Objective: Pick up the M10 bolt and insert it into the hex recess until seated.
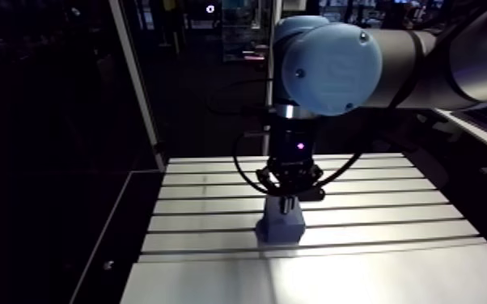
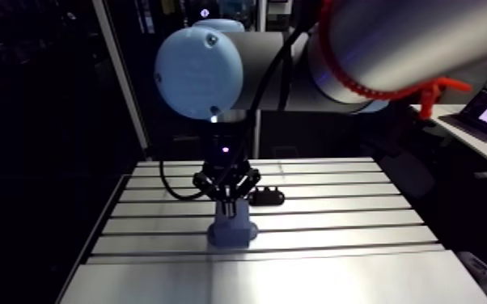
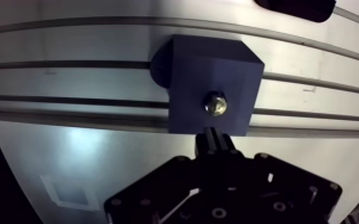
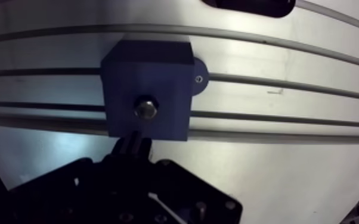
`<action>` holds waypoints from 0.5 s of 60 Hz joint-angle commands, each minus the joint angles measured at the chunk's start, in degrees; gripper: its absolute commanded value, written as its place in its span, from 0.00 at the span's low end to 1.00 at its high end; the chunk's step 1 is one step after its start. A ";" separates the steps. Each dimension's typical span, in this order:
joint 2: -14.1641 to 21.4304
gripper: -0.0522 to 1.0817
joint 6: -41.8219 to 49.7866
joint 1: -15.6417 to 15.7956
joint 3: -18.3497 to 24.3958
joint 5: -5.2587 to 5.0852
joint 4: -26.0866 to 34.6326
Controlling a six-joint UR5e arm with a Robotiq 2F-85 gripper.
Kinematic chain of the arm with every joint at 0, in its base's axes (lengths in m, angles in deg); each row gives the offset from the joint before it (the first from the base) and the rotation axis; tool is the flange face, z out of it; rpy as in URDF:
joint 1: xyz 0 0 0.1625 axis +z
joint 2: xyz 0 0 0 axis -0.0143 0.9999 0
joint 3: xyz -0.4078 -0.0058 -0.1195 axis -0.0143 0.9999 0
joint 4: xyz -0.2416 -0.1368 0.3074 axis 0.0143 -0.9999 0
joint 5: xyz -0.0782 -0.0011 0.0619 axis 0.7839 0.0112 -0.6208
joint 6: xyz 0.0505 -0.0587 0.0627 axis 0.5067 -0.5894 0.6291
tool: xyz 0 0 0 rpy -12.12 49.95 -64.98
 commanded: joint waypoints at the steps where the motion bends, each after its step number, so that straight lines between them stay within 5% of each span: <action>1: -0.08 1.00 -0.16 0.05 -0.76 -0.26 -2.11; 30: -0.70 1.00 -1.75 -0.21 -1.64 -0.28 -3.81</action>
